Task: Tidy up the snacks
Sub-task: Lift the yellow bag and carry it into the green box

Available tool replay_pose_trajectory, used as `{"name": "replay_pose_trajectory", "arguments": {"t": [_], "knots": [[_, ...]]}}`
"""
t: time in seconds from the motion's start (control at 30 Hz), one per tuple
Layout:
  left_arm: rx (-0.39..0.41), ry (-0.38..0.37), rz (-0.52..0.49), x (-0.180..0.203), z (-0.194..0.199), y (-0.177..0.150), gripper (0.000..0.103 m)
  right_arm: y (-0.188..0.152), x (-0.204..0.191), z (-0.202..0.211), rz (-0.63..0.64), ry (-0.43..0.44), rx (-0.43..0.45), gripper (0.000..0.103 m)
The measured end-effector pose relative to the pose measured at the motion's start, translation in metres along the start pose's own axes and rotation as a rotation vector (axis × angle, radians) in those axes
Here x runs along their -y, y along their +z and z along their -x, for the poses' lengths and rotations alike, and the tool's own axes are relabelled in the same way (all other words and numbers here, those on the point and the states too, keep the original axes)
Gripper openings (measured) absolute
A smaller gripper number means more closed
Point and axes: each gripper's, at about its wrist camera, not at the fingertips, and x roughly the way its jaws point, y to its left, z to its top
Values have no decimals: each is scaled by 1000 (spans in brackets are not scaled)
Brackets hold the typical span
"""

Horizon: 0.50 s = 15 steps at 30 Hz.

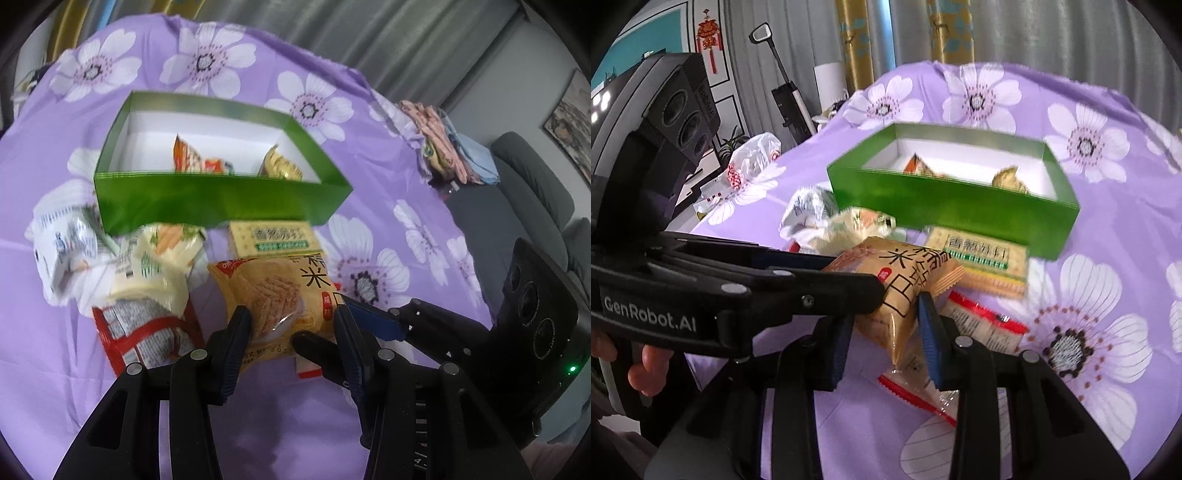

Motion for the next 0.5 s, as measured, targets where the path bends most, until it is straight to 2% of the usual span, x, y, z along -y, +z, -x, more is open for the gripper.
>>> {"name": "replay_pose_trajectory", "arguments": {"t": [0.5], "knots": [[90,12,-62,19,18,26,47,24,4,19,6,-18,105,35]]}}
